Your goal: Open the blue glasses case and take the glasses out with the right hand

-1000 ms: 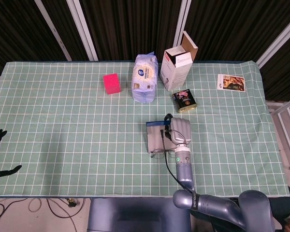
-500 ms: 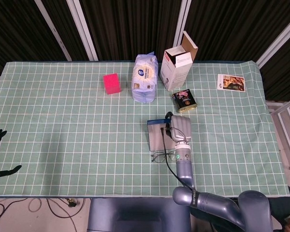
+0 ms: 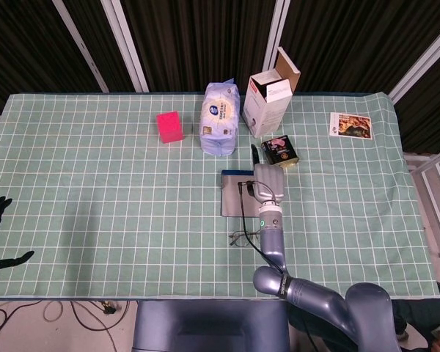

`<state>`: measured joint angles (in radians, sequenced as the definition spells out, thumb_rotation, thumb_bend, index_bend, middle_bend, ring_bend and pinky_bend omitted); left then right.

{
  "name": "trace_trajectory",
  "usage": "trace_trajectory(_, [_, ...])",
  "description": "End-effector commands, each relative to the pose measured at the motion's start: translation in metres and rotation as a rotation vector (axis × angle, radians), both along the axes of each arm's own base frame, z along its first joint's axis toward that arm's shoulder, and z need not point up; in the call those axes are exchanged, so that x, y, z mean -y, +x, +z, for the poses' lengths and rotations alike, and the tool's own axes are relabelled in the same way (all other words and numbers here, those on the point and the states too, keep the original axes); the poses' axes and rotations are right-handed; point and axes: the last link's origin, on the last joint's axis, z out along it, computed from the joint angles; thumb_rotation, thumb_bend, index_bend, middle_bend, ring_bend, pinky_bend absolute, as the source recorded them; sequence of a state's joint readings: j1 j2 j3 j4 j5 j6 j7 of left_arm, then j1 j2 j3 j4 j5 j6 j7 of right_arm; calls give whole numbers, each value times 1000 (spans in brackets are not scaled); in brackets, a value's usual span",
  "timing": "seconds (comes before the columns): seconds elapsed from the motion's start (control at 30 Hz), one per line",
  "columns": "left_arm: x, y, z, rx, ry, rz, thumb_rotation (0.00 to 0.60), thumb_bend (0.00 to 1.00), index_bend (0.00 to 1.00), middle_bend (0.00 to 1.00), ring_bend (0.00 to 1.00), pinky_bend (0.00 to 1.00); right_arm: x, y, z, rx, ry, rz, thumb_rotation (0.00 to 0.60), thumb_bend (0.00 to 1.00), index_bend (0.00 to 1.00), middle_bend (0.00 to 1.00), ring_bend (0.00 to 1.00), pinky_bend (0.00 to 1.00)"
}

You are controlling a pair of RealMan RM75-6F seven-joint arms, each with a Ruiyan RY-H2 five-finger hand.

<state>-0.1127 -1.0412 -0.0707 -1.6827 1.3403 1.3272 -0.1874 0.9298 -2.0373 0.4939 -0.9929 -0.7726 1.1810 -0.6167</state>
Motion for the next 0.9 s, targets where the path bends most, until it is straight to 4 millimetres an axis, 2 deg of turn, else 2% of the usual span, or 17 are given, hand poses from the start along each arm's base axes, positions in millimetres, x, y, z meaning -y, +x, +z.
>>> trace_trajectory(0.03, [1, 0, 0, 0, 1, -2, 600, 0, 0, 0, 0, 0, -1, 0, 1, -4, -3, -1, 600, 348, 0, 964, 1000, 1000])
trace_trajectory(0.2, [2, 1, 1, -2, 4, -9, 600, 0, 0, 0, 0, 0, -11, -2, 11, 9, -16, 21, 600, 347, 0, 913, 966, 958])
trace_trajectory(0.3, [3, 1, 1, -10, 3, -14, 600, 0, 0, 0, 0, 0, -25, -12, 23, -6, -10, 53, 600, 347, 0, 771, 847, 819])
trace_trajectory(0.4, [4, 1, 1, -23, 5, -21, 600, 0, 0, 0, 0, 0, -47, -28, 41, -29, 5, 91, 600, 337, 0, 554, 639, 559])
trace_trajectory(0.47, [4, 1, 1, -35, 5, -27, 600, 0, 0, 0, 0, 0, -66, -42, 57, -46, 39, 110, 600, 262, 0, 308, 376, 378])
trace_trajectory(0.53, [5, 0, 1, -52, 3, -31, 600, 0, 0, 0, 0, 0, -83, -55, 69, -53, 102, 122, 600, 159, 0, 110, 153, 305])
trace_trajectory(0.6, [5, -2, 2, -80, 0, -31, 600, 0, 0, 0, 0, 0, -102, -73, 87, -78, 150, 116, 600, 104, 0, 26, 53, 282])
trace_trajectory(0.67, [5, -3, 2, -95, 1, -31, 600, 0, 0, 0, 0, 0, -117, -85, 104, -82, 157, 114, 600, 81, 0, 0, 5, 271])
trace_trajectory(0.8, [6, -3, 3, -144, 9, -45, 600, 0, 0, 0, 0, 0, -150, -117, 139, -78, 128, 91, 600, 76, 0, 0, 0, 268])
trace_trajectory(0.9, [7, -4, 2, -170, 7, -48, 600, 0, 0, 0, 0, 0, -168, -138, 156, -98, 112, 81, 600, 75, 0, 0, 0, 255])
